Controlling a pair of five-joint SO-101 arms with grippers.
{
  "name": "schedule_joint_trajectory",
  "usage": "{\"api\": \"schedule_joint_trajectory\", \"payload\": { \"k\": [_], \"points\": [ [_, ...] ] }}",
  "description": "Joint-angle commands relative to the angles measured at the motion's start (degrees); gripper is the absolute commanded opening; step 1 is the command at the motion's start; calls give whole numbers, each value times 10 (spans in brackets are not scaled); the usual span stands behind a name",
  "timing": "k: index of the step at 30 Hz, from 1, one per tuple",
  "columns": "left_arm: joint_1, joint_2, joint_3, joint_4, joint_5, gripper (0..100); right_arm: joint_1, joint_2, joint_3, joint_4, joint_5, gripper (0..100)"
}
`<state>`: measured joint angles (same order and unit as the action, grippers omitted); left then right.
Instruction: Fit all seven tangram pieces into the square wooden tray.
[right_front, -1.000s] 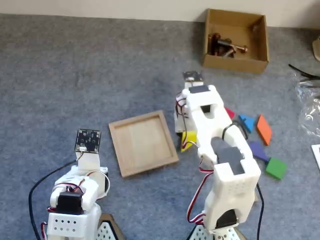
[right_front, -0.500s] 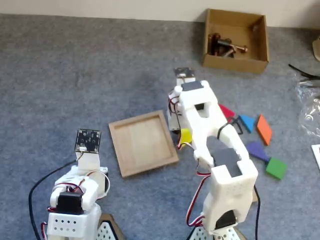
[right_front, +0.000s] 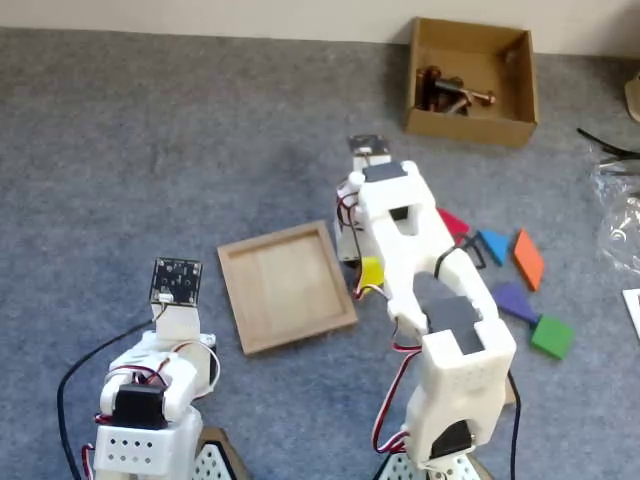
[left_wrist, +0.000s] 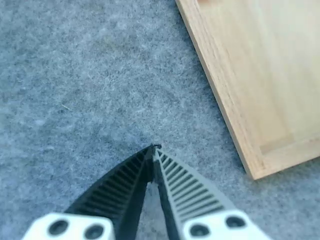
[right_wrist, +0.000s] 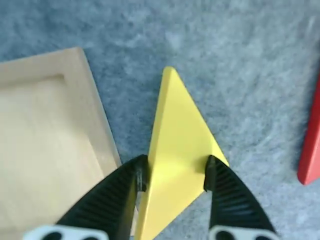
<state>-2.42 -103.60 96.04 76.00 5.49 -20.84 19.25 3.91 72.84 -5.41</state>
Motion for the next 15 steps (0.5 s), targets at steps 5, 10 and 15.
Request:
{"api": "schedule_joint_trajectory", "payload": {
  "k": [5, 10, 15],
  "points": [
    [8, -4, 11, -1, 4, 5, 0, -22, -19, 7, 3, 135],
    [8, -4, 11, -1, 4, 5, 0, -22, -19, 7, 5, 19],
    [8, -4, 11, -1, 4, 5, 0, -22, -19, 7, 6, 6]
  ]
}}
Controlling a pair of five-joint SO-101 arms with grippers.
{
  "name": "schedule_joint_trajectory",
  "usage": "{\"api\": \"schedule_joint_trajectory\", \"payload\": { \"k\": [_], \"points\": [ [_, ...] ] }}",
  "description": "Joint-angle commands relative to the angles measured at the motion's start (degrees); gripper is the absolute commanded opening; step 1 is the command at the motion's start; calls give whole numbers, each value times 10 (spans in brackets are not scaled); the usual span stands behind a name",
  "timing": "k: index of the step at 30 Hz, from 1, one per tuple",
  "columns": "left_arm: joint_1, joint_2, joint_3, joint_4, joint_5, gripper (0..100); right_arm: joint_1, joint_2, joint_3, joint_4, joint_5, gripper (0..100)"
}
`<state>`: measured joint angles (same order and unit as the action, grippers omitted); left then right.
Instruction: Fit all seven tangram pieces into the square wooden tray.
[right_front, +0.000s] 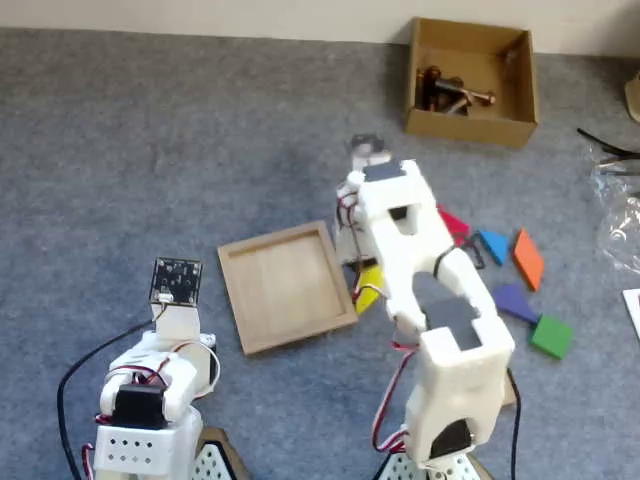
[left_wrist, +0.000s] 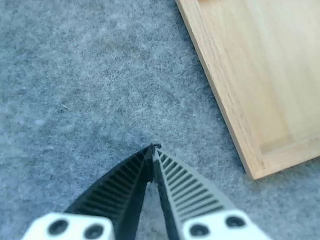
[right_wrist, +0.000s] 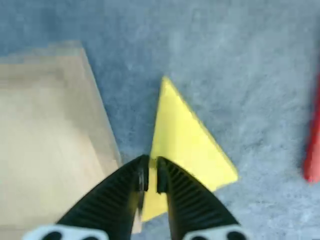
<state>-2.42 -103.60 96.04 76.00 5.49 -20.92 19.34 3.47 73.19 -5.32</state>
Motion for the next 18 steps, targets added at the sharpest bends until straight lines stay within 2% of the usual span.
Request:
{"api": "schedule_joint_trajectory", "payload": {
  "k": [1, 13, 18],
  "points": [
    [8, -4, 11, -1, 4, 5, 1, -22, -15, 4, 5, 5],
    [8, -4, 11, -1, 4, 5, 32, -25, -17, 19, 5, 14],
    [8, -4, 11, -1, 4, 5, 36, -24, -15, 16, 1, 125]
  ]
}}
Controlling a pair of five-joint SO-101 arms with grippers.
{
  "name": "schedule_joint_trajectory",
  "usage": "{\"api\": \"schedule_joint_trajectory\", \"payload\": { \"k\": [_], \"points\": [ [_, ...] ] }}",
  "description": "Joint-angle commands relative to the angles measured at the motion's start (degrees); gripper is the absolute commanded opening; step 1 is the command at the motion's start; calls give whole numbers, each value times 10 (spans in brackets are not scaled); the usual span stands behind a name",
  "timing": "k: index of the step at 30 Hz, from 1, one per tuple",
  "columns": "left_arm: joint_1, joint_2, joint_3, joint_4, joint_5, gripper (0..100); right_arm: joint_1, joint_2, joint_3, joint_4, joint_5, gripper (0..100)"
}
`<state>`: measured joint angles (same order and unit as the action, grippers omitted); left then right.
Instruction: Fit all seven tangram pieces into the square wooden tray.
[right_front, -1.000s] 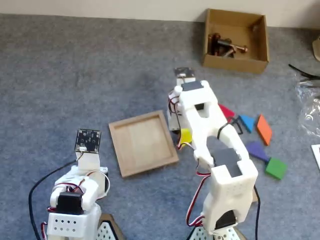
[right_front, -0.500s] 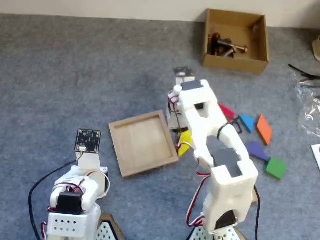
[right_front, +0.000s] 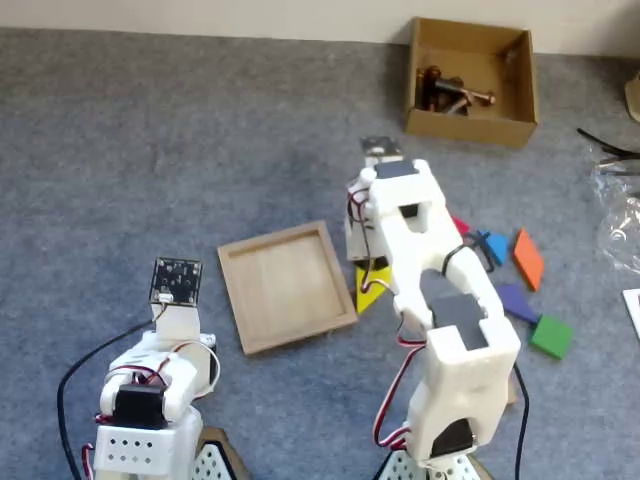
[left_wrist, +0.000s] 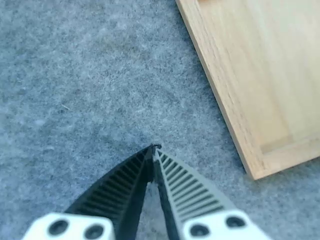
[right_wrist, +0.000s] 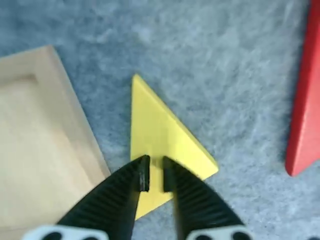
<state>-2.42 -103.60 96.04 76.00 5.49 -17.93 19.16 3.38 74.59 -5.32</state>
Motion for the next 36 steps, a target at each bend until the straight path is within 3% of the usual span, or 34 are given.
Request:
{"api": "schedule_joint_trajectory", "payload": {
  "k": [1, 10, 18, 36],
  "points": [
    [8, -4, 11, -1, 4, 5, 5, -21, -14, 2, 1, 140],
    [8, -4, 11, -1, 4, 5, -12, -21, -13, 2, -36, 156],
    [8, -4, 11, -1, 4, 5, -43, -21, -12, 14, -79, 296],
    [8, -4, 11, -1, 4, 5, -48, -20, 47, -63, -108, 300]
  ]
}}
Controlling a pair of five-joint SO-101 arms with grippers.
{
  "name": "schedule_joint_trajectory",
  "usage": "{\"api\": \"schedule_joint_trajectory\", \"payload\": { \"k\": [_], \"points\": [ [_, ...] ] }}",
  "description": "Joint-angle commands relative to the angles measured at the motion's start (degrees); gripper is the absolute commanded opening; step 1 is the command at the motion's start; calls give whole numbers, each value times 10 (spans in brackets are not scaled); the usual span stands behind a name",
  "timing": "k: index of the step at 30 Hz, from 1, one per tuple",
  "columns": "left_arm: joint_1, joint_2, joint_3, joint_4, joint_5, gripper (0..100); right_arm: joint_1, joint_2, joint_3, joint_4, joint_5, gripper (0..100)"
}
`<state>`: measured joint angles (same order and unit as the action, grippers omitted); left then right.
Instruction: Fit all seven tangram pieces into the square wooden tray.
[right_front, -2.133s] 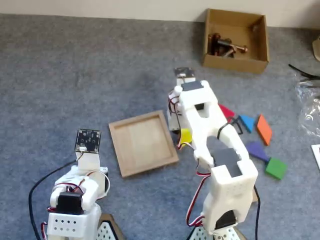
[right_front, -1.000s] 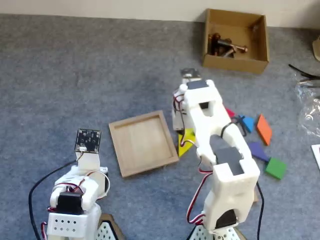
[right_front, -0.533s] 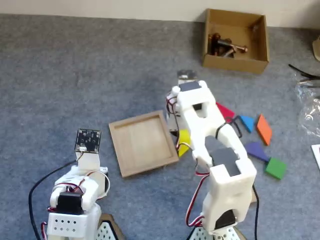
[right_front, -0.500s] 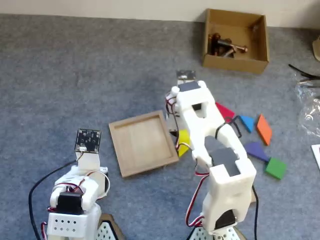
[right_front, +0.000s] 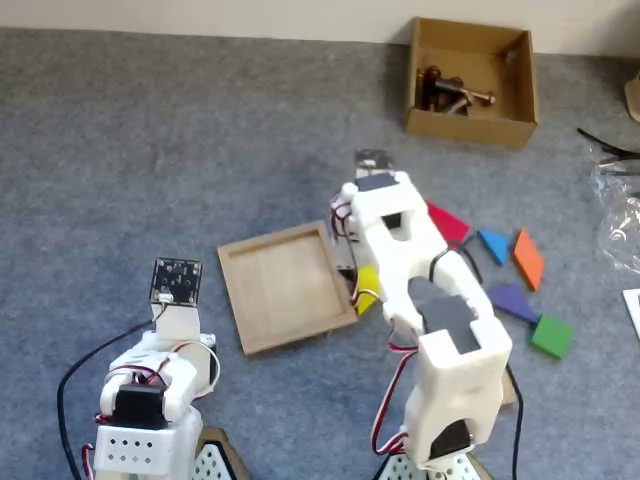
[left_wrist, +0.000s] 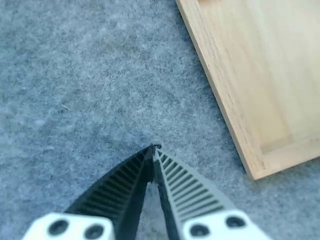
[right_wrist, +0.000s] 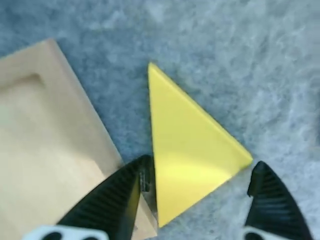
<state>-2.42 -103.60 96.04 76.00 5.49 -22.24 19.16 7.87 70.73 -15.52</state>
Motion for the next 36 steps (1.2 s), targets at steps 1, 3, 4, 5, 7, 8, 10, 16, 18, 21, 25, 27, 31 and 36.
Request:
{"api": "schedule_joint_trajectory", "payload": {
  "k": [1, 3, 4, 5, 7, 8, 10, 16, 18, 21, 25, 27, 31, 36],
  "points": [
    [8, -4, 11, -1, 4, 5, -3, -20, 7, -33, -6, 300],
    [8, -4, 11, -1, 4, 5, -3, -20, 13, -38, -5, 300],
    [8, -4, 11, -1, 4, 5, -3, -20, 14, -38, -5, 300],
    [8, -4, 11, -1, 4, 5, -3, -20, 14, -39, -5, 300],
    [8, -4, 11, -1, 4, 5, -1, -20, 15, -40, 7, 300],
    [8, -4, 11, -1, 4, 5, -1, -20, 15, -40, 16, 300],
    [8, -4, 11, -1, 4, 5, -1, -20, 15, -40, 25, 300],
    [8, -4, 11, -1, 4, 5, -1, -21, 15, -41, 36, 300],
    [8, -4, 11, -1, 4, 5, -1, -22, 15, -41, 53, 300],
    [8, -4, 11, -1, 4, 5, -1, -22, 14, -41, 59, 300],
    [8, -4, 11, -1, 4, 5, 0, -22, 13, -40, 59, 300],
    [8, -4, 11, -1, 4, 5, 0, -22, 13, -40, 65, 314],
    [8, -4, 11, -1, 4, 5, 1, -22, 13, -36, 82, 361],
    [8, -4, 11, -1, 4, 5, 1, -22, 13, -36, 83, 361]
  ]
}}
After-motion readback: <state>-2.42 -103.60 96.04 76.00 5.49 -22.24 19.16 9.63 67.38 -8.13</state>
